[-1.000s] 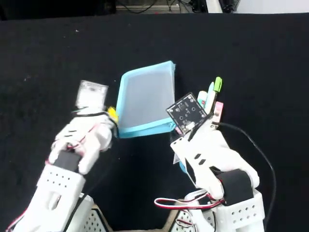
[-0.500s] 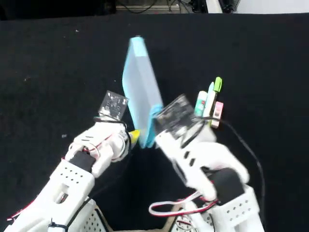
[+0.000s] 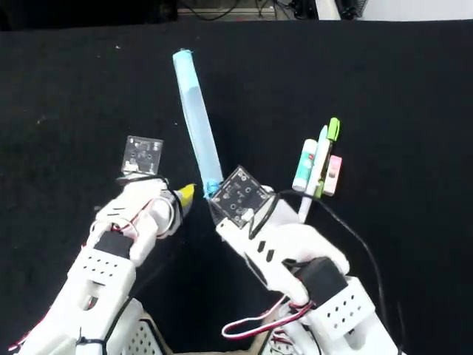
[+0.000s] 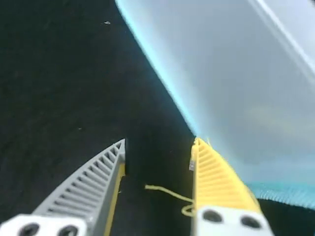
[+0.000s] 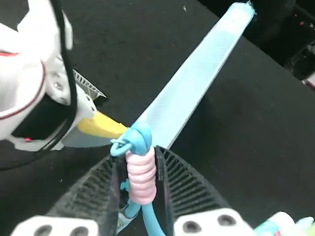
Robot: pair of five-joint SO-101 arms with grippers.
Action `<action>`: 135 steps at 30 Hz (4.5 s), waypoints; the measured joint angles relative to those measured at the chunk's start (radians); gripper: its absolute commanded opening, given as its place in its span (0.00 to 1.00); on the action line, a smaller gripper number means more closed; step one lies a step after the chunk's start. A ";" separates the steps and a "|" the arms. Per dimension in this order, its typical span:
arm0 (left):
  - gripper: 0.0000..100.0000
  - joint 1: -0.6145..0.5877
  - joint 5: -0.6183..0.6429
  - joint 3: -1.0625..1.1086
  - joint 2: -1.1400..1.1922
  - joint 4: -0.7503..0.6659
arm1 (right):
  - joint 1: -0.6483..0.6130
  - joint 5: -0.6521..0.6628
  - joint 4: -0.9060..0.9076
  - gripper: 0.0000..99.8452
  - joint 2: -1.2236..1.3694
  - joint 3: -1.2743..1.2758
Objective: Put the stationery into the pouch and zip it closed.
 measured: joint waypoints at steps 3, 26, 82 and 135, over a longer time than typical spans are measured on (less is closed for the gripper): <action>0.21 -0.006 0.000 -0.023 0.000 0.064 | -0.046 0.000 -0.063 0.01 -0.002 0.041; 0.21 -0.160 0.000 -0.129 0.000 0.218 | -0.098 -0.002 0.101 0.01 0.015 0.104; 0.22 0.206 -0.382 -0.643 -0.201 1.030 | 0.021 -0.002 -0.021 0.01 0.015 0.137; 0.22 0.141 -0.477 -0.462 -0.175 0.767 | 0.023 -0.002 -0.021 0.01 0.015 0.137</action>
